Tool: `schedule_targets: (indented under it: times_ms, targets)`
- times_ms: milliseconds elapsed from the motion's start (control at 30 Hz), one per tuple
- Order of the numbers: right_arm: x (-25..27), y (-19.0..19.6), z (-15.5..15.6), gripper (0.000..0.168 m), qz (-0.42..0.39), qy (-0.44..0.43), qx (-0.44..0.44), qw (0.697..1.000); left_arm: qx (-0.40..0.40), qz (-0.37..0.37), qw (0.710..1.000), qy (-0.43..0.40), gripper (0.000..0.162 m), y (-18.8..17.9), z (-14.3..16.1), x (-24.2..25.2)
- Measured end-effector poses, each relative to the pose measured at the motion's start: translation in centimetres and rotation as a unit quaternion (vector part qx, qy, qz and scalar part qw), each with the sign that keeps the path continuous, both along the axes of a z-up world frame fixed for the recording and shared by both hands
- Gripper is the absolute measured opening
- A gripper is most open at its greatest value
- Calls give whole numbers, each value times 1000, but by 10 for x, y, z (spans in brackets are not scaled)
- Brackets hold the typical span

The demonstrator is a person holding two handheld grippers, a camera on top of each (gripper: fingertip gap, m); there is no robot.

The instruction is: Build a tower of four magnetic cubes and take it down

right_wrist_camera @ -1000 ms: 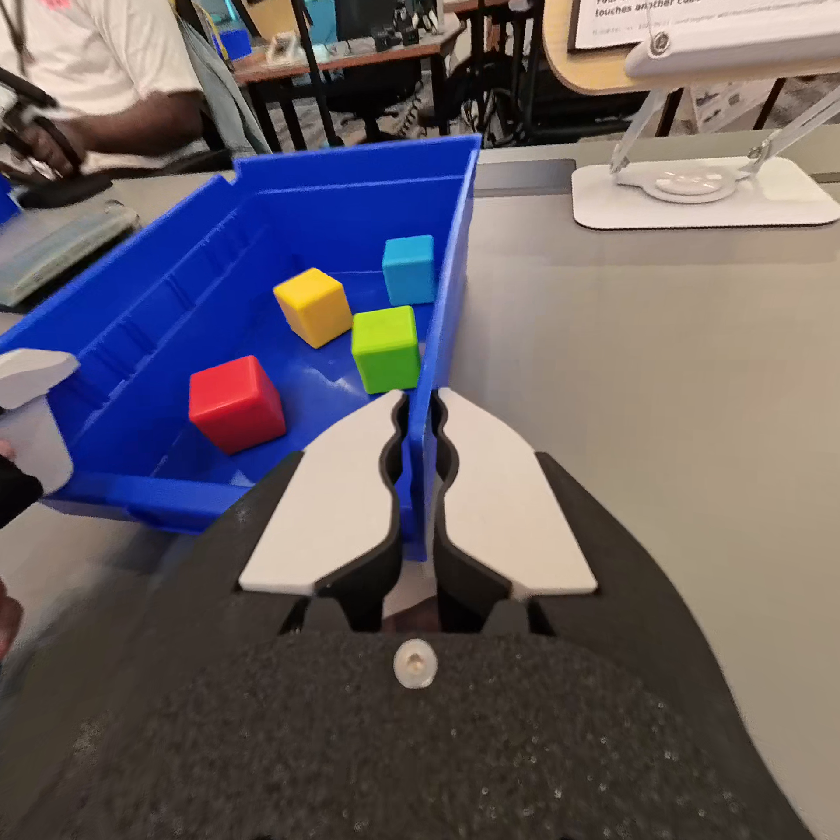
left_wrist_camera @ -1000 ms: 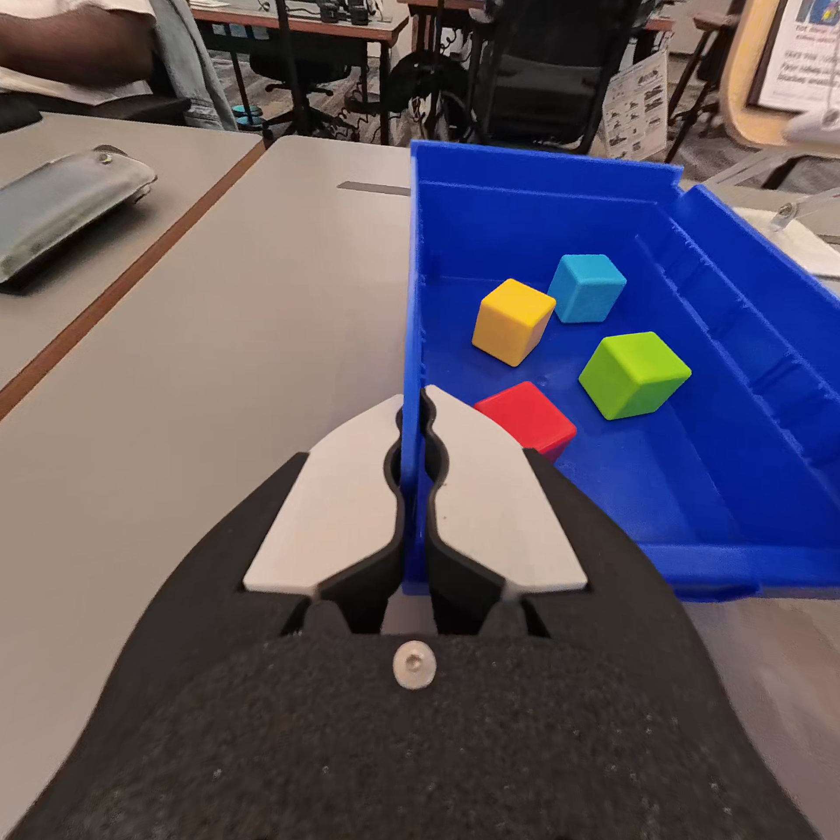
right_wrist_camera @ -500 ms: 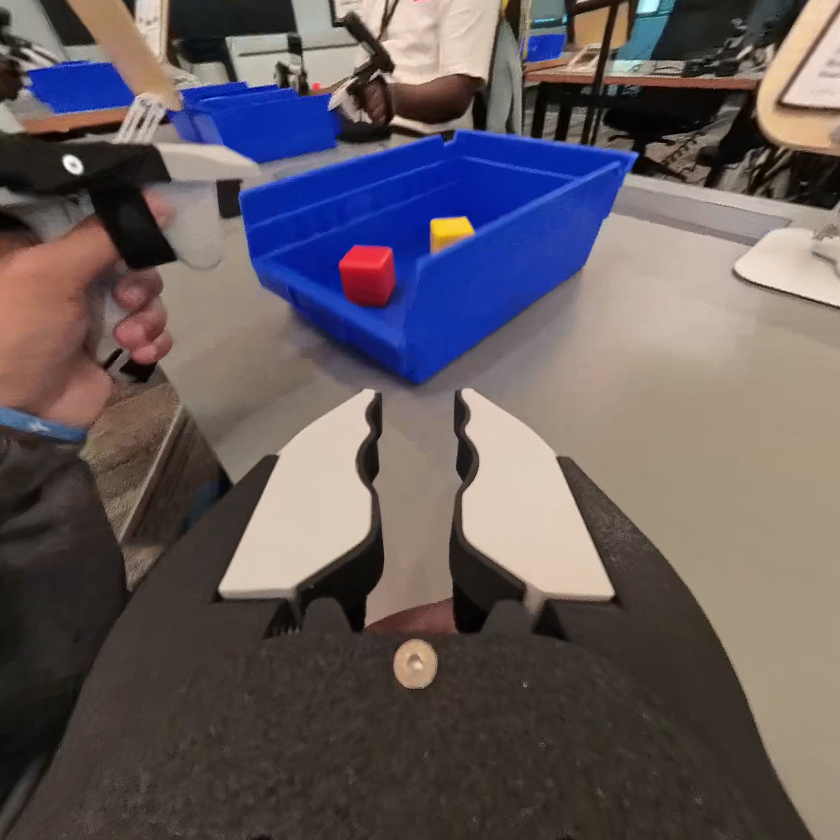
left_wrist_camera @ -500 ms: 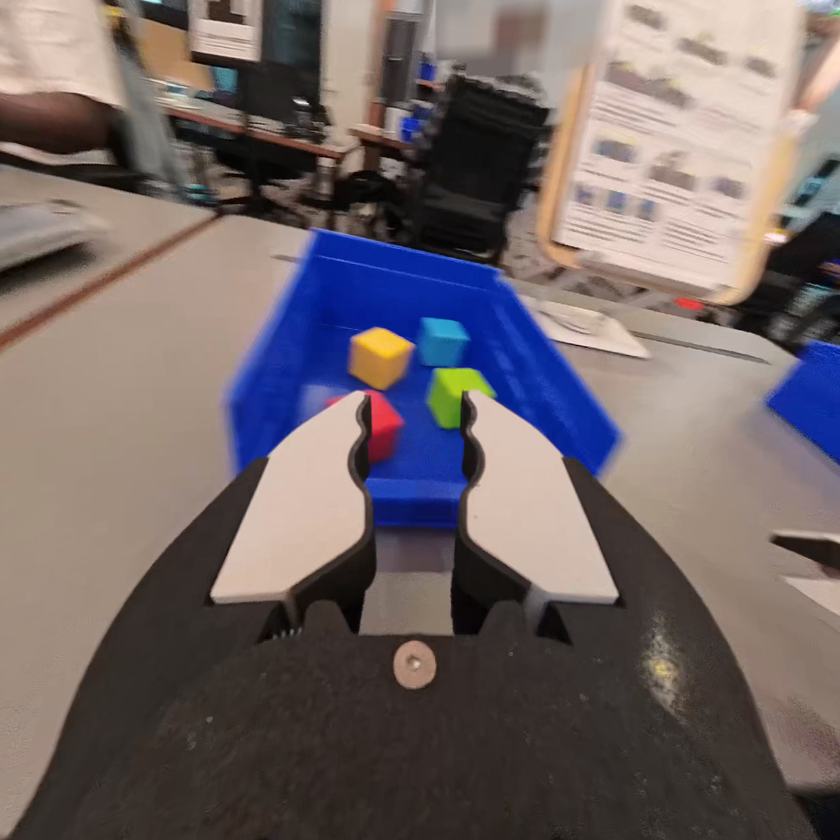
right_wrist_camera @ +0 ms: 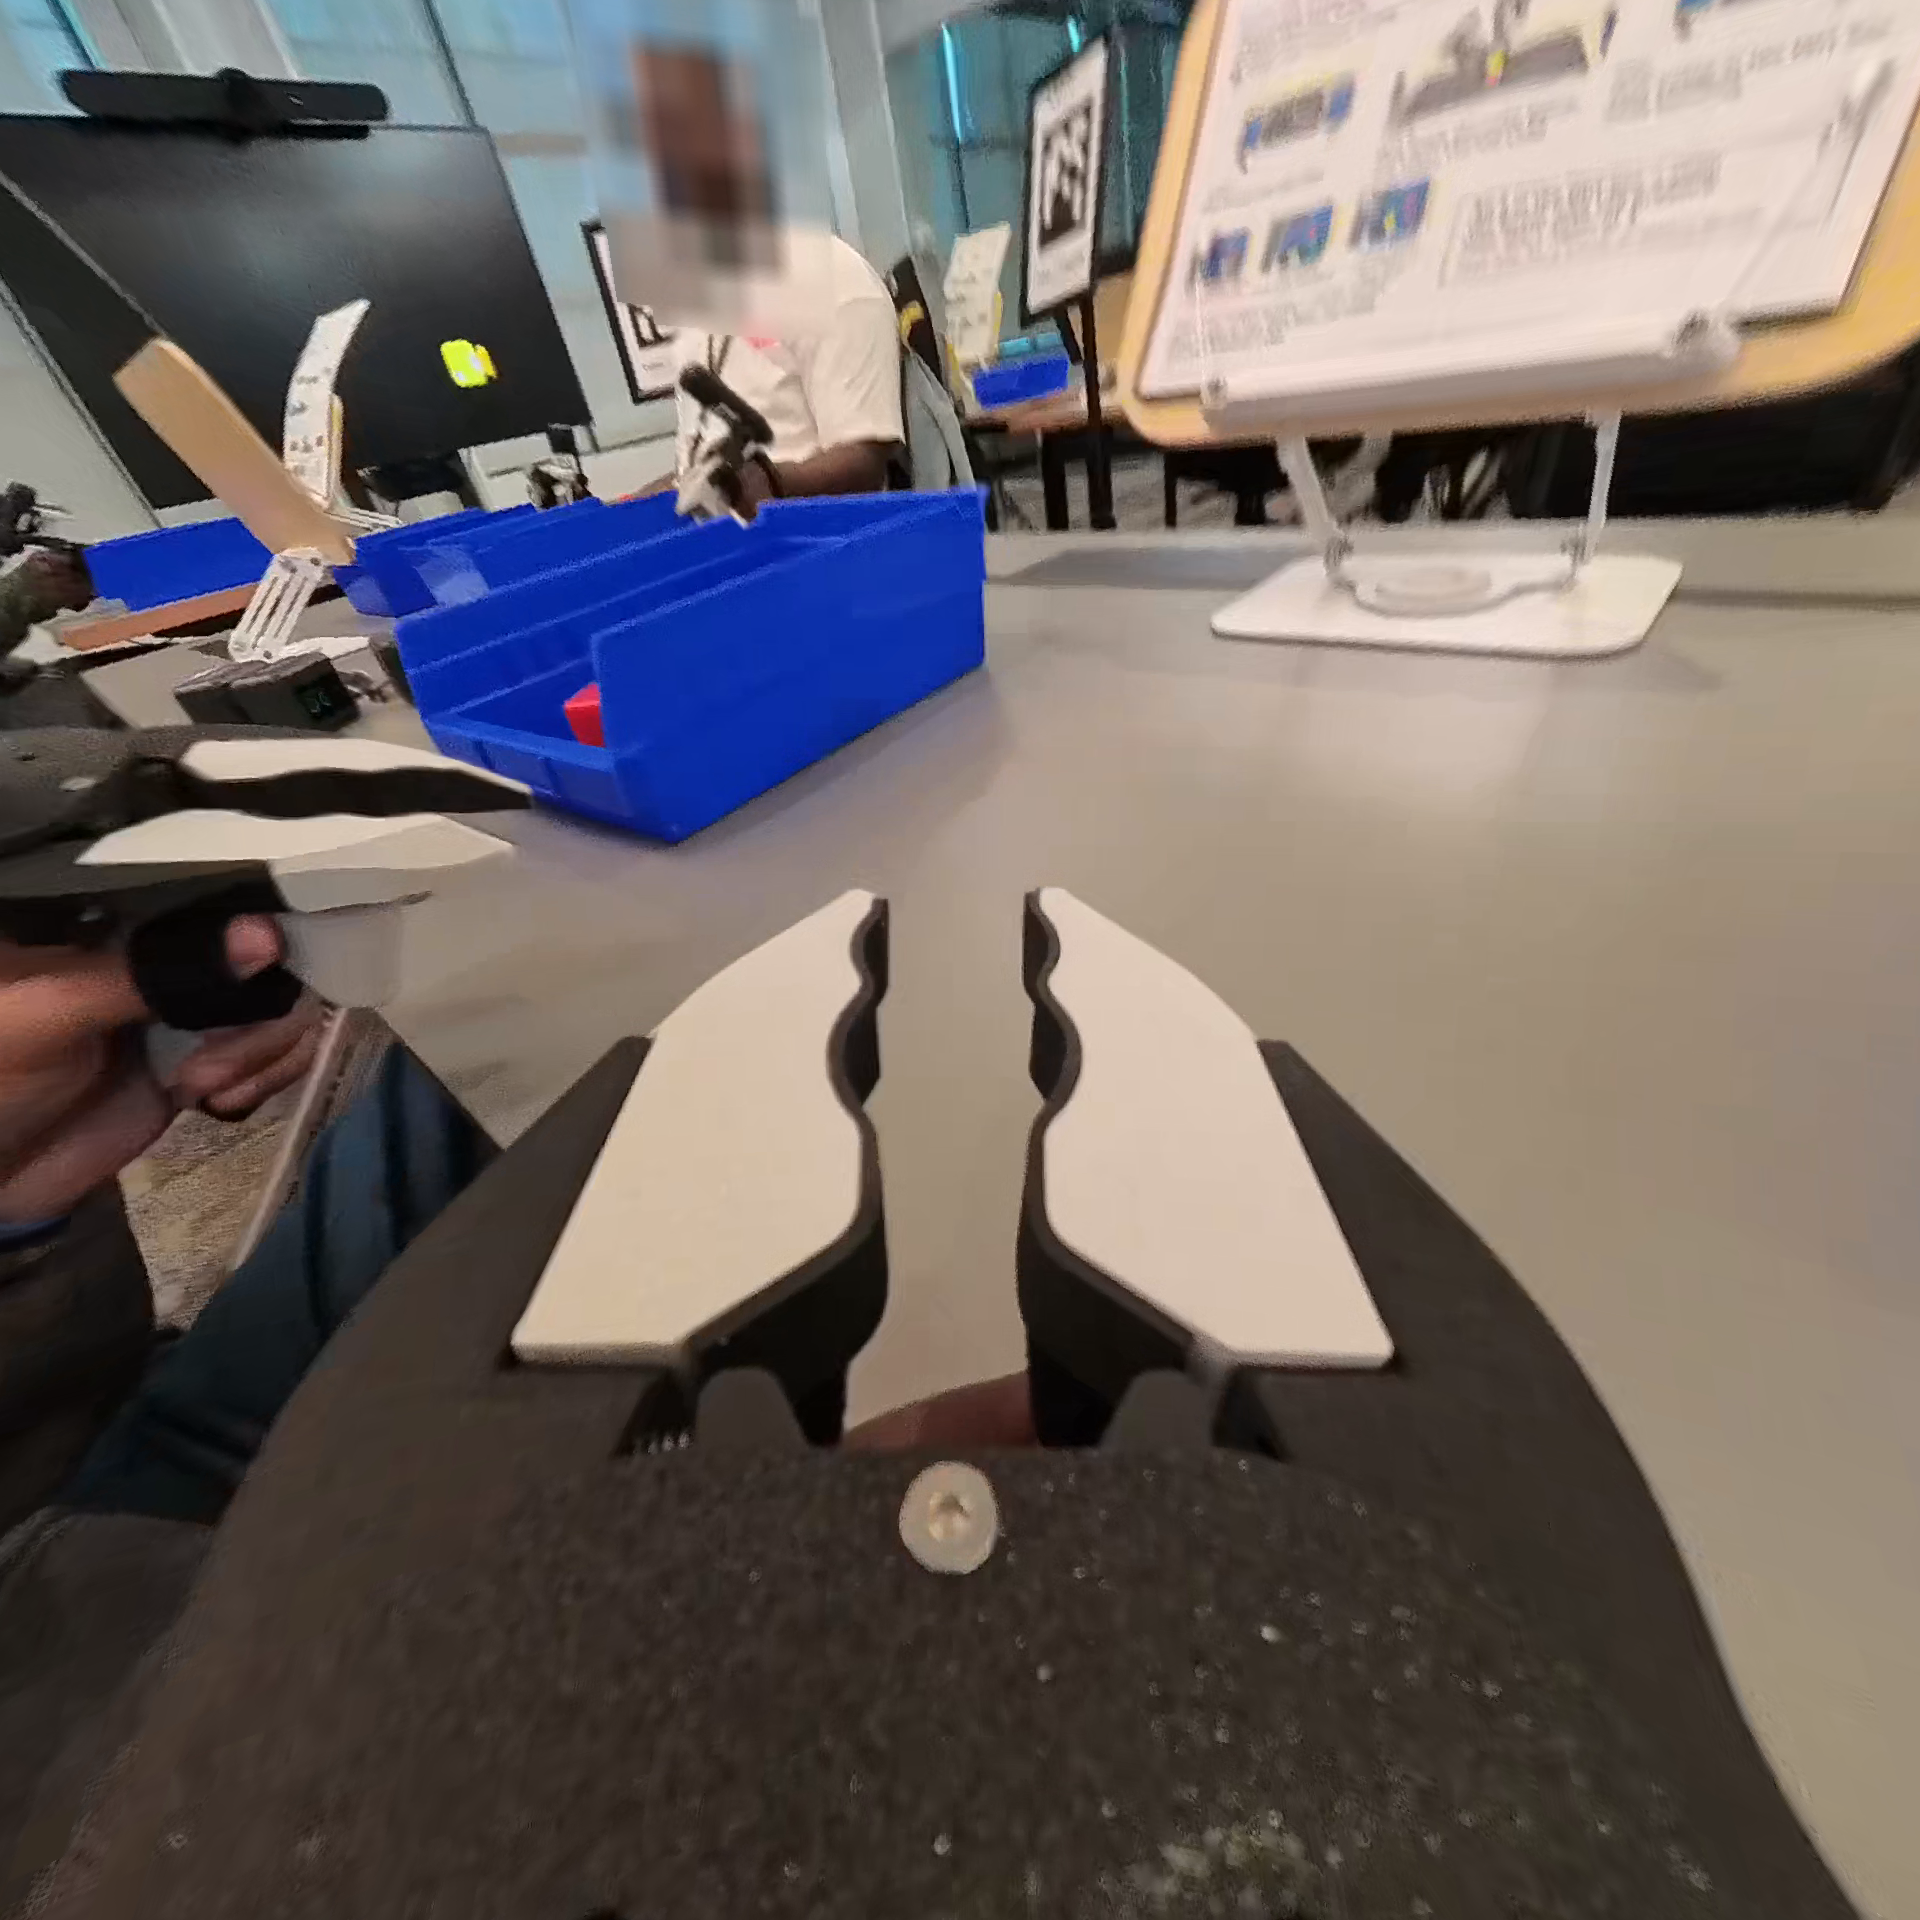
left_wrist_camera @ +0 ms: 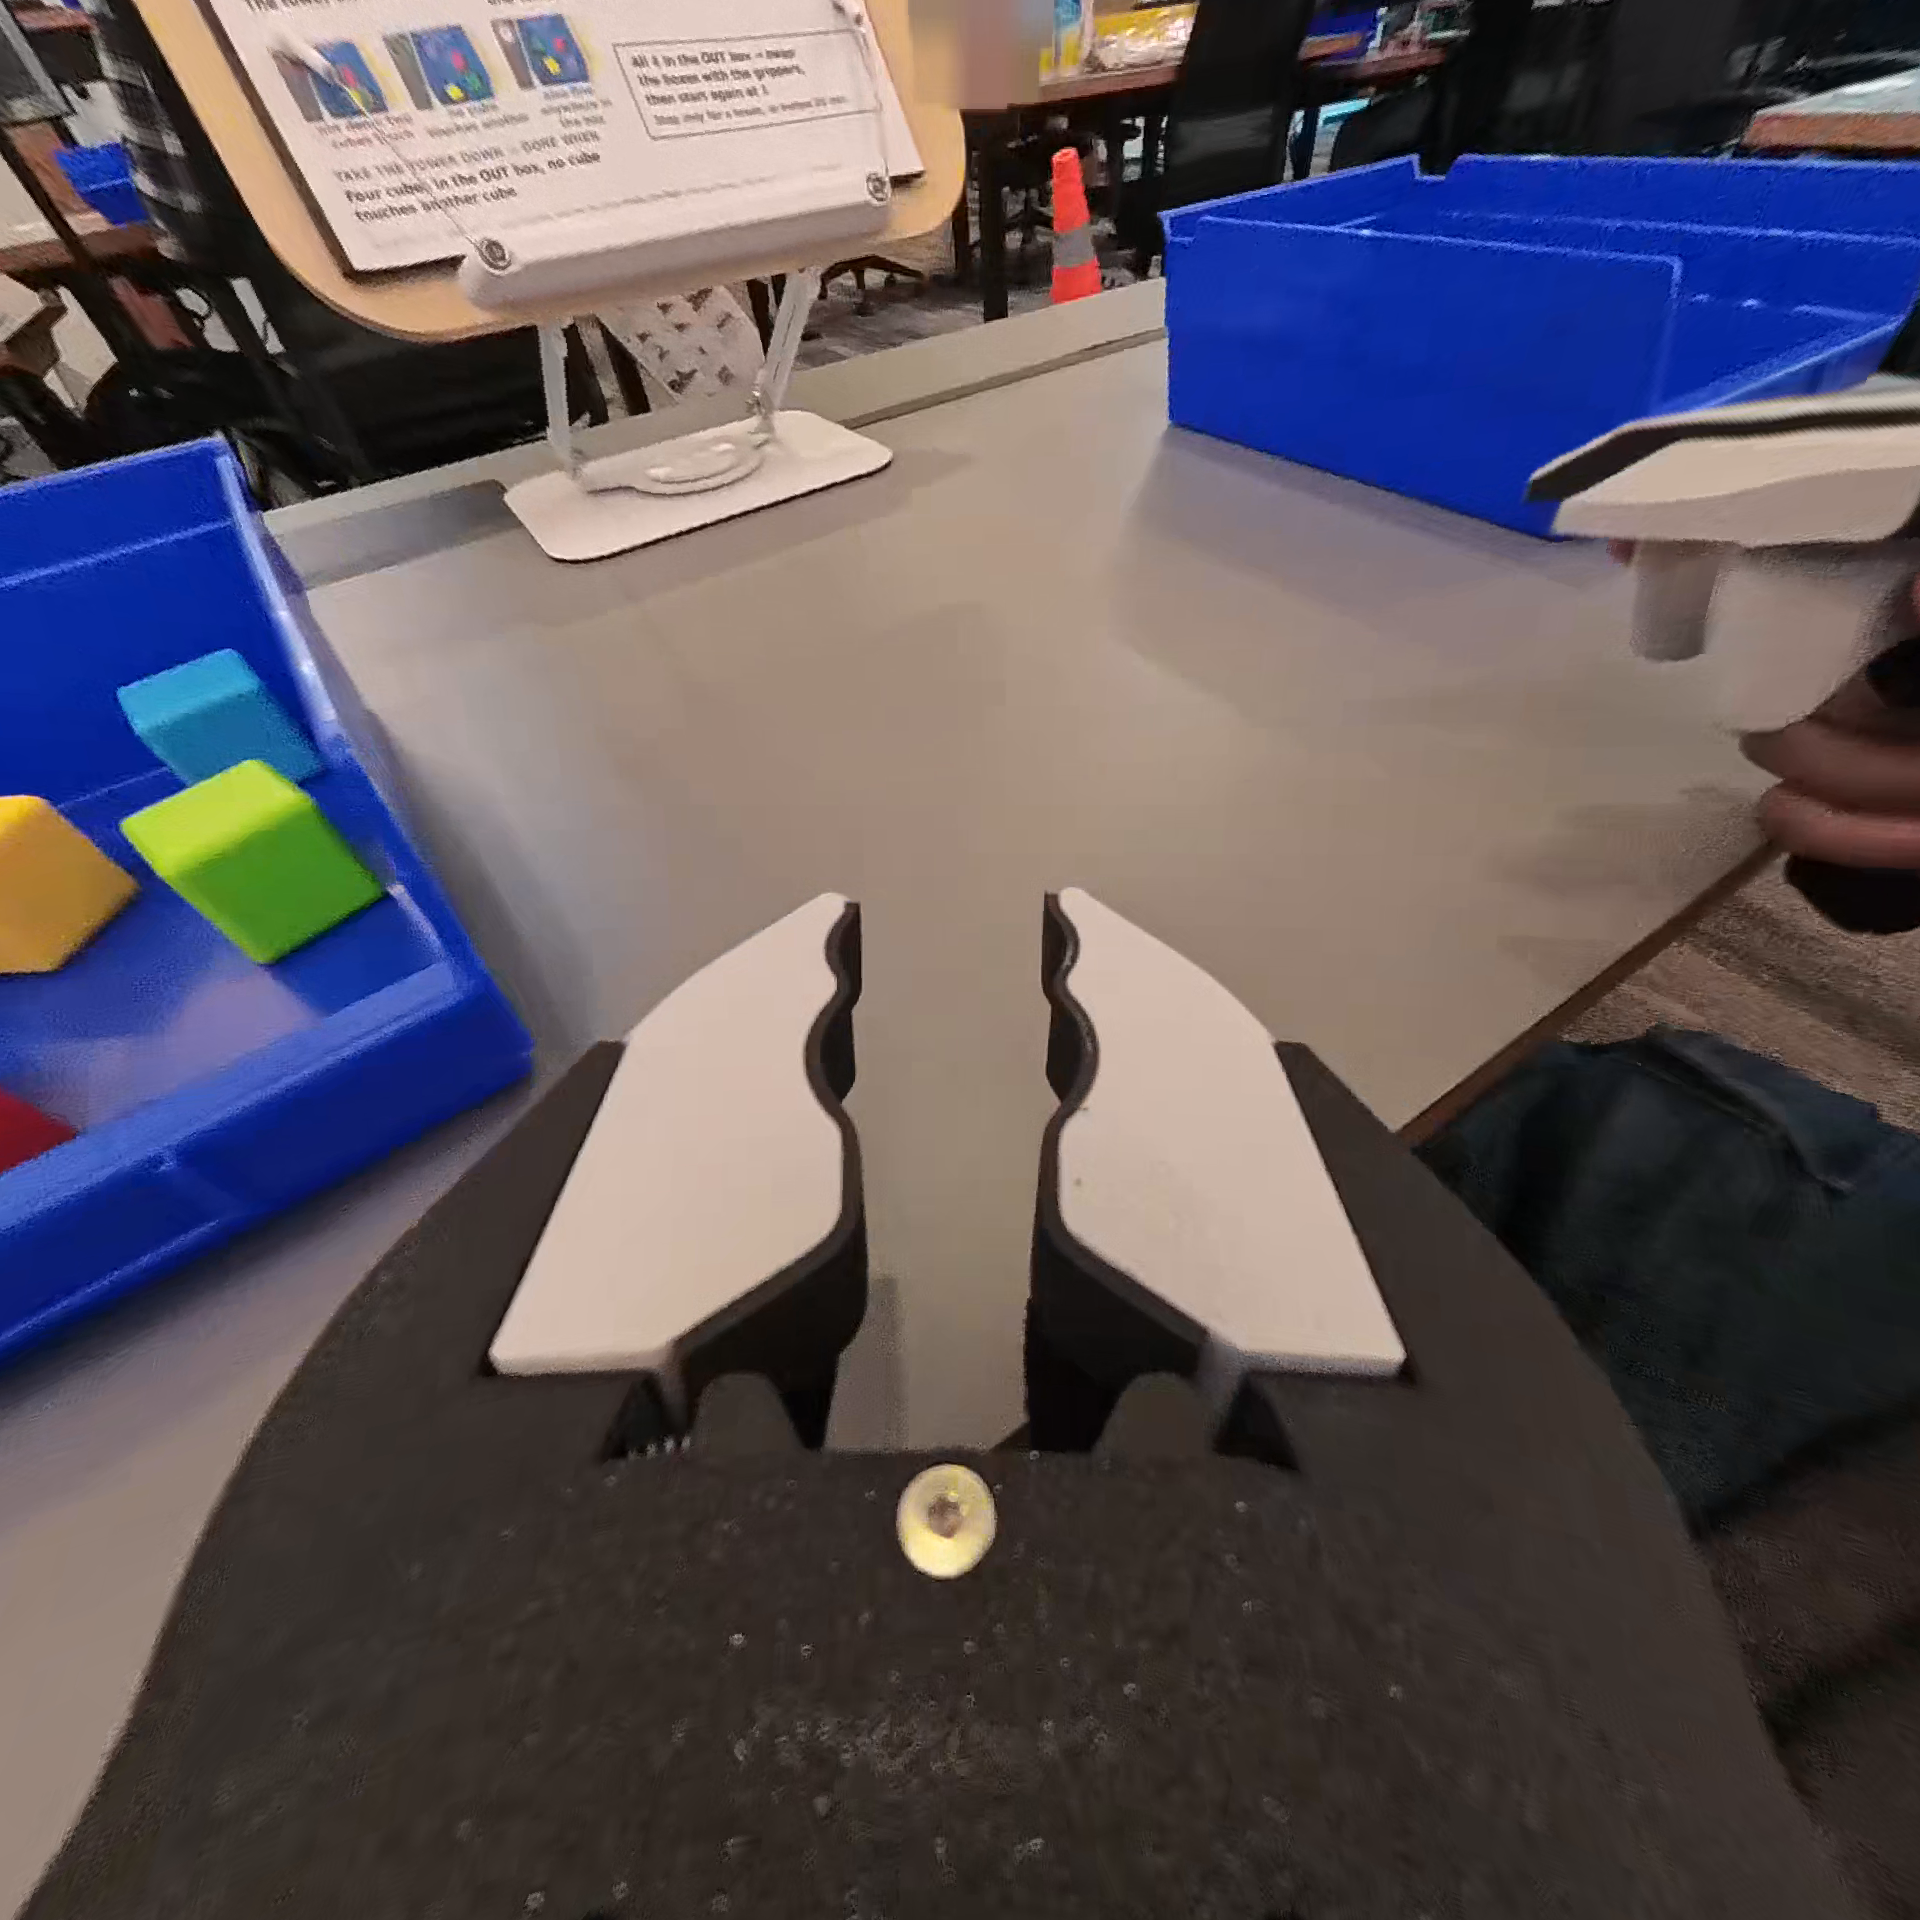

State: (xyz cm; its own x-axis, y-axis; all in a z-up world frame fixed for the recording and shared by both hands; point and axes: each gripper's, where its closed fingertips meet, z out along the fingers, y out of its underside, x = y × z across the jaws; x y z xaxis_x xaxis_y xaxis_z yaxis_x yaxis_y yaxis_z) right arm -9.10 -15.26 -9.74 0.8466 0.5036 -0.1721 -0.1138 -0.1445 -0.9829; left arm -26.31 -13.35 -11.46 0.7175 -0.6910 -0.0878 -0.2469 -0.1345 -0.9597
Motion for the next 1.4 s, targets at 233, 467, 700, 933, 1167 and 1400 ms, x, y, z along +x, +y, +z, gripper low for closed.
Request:
schedule_targets:
  times_ms: [233, 467, 700, 933, 1167, 1400]
  targets:
    - [8, 3, 0, 23, -13, 35, -22, 999, -56, -22, 997, -56, 34, -2, -3, 2]
    - [10, 5, 0, 22, -21, 38, -24, 999, -143, -37, 979, -137, 36, 2, -7, -4]
    - [7, 4, -2, 22, -22, 12, -18, 1000, -158, -44, 977, -137, 36, 1, -11, -2]
    - [8, 4, -3, 21, -23, 15, -20, 999, -167, -55, 976, -126, 37, -2, -16, 3]
    - [7, 4, -3, 21, -22, 13, -20, 999, -178, -60, 974, -130, 38, -2, -18, 5]
    - [8, 5, -3, 21, -24, 15, -21, 999, -183, -62, 973, -127, 38, -3, -20, 6]
